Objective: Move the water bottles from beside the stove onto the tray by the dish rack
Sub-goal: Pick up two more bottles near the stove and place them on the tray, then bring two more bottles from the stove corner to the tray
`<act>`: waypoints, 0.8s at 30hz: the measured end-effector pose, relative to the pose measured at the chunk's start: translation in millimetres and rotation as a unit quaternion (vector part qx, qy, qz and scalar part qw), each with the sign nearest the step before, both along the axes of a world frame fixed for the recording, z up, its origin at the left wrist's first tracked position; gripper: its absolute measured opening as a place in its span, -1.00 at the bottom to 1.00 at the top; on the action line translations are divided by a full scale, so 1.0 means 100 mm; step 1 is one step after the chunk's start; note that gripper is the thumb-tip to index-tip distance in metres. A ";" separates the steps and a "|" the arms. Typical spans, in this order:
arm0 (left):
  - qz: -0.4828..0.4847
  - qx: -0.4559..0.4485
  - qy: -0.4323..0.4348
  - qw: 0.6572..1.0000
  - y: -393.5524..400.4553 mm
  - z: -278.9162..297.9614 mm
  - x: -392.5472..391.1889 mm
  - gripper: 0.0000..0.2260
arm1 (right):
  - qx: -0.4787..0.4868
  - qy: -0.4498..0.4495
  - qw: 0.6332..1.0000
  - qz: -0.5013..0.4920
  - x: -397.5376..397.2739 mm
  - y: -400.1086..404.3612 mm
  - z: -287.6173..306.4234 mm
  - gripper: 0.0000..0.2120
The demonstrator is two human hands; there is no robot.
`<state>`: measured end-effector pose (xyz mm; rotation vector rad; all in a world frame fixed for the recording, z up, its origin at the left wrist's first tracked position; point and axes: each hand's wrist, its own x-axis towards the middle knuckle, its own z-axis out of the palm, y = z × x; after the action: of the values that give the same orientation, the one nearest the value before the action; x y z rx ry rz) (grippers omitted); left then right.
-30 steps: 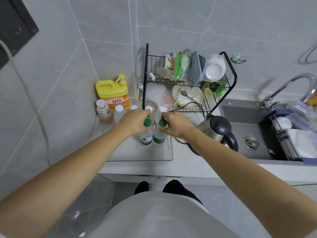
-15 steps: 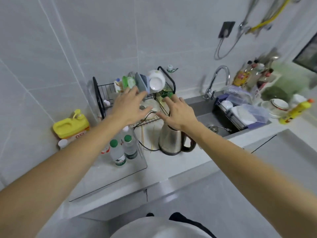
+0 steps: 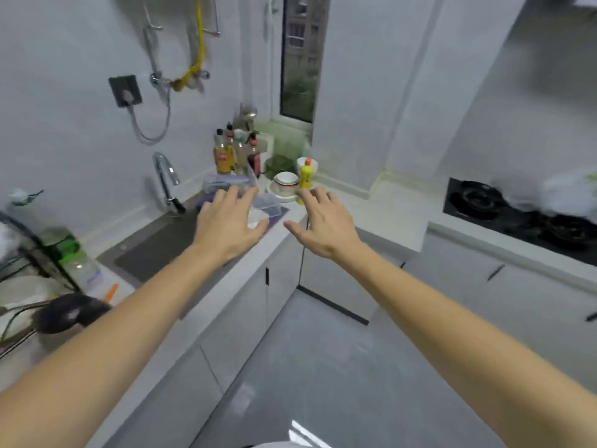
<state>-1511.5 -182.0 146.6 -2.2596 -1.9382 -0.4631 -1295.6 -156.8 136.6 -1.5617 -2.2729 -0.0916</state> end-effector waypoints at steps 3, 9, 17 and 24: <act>-0.078 -0.014 -0.012 0.997 0.33 -0.04 1.01 -0.40 | -0.007 0.012 0.996 -0.082 1.02 0.05 0.00 -0.36; -0.216 -0.033 -0.013 0.976 0.89 -0.08 2.91 -0.39 | -0.008 0.061 0.970 -0.234 2.85 -0.09 -0.10 -0.36; -0.374 -0.018 -0.009 0.927 1.69 -0.18 5.12 -0.38 | -0.002 0.047 0.922 -0.384 4.73 0.08 -0.22 -0.35; -0.488 -0.017 0.012 0.873 2.29 -0.17 6.82 -0.37 | 0.000 0.064 0.859 -0.509 6.08 0.23 -0.24 -0.35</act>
<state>-829.1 47.2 129.4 -3.0917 -0.6278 -0.4652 -687.2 -133.4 113.1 -2.4912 -1.1182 -0.2489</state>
